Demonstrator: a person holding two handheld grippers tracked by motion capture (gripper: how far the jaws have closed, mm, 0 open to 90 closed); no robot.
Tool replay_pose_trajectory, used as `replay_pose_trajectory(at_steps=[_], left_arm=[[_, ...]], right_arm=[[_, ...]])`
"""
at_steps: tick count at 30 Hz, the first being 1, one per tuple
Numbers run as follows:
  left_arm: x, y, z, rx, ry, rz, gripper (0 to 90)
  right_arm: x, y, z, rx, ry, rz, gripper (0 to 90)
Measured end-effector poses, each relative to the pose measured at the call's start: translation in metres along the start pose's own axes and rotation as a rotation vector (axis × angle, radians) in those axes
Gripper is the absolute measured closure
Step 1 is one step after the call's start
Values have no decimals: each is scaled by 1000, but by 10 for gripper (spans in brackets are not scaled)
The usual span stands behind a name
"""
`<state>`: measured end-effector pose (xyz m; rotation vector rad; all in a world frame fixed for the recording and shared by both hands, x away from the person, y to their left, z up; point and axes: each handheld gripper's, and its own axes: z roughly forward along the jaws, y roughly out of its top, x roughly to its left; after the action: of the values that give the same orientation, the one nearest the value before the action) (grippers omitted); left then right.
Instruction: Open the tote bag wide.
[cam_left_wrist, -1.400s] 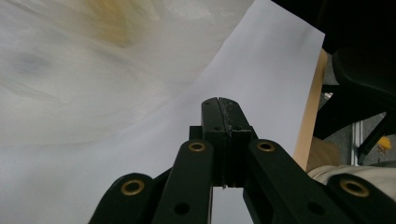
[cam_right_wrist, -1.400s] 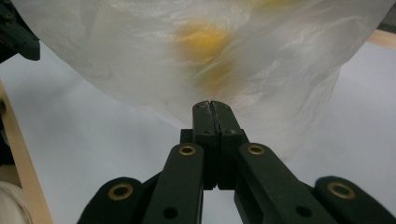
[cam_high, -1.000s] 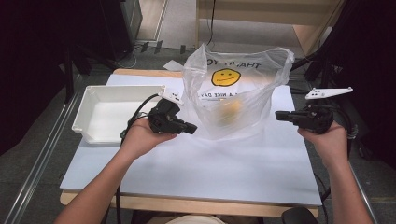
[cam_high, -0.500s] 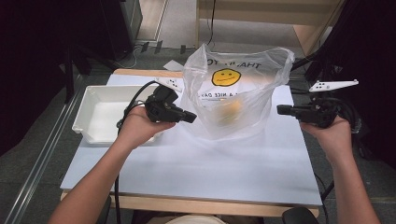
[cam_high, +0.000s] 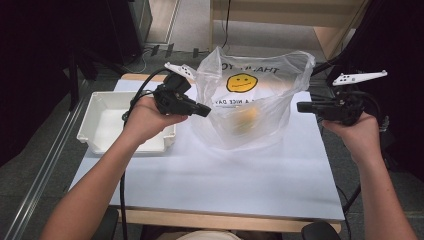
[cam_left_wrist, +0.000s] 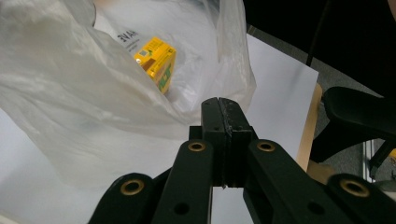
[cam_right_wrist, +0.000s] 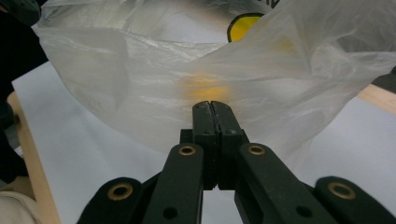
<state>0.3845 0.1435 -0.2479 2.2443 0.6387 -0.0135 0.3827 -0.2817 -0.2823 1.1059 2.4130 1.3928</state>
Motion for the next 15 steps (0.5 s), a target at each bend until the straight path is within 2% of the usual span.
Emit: replay_pose_trajectory(at_steps=[1, 7, 9, 10, 13, 15], left_arm=[[1, 2, 0, 0, 1, 2, 900], [3, 21, -4, 6, 25, 33, 900], [3, 28, -5, 4, 28, 33, 900], [4, 30, -5, 4, 30, 34, 900], [7, 40, -6, 19, 44, 68, 900], [10, 46, -6, 29, 63, 71, 900]], right_arm=[[0, 3, -1, 5, -11, -6, 900], [1, 20, -1, 2, -8, -30, 900], [3, 31, -2, -11, -5, -46, 900], [3, 31, -2, -11, -5, -46, 900], [4, 40, -2, -21, -14, -69, 900], [3, 48, -3, -25, -17, -66, 900]])
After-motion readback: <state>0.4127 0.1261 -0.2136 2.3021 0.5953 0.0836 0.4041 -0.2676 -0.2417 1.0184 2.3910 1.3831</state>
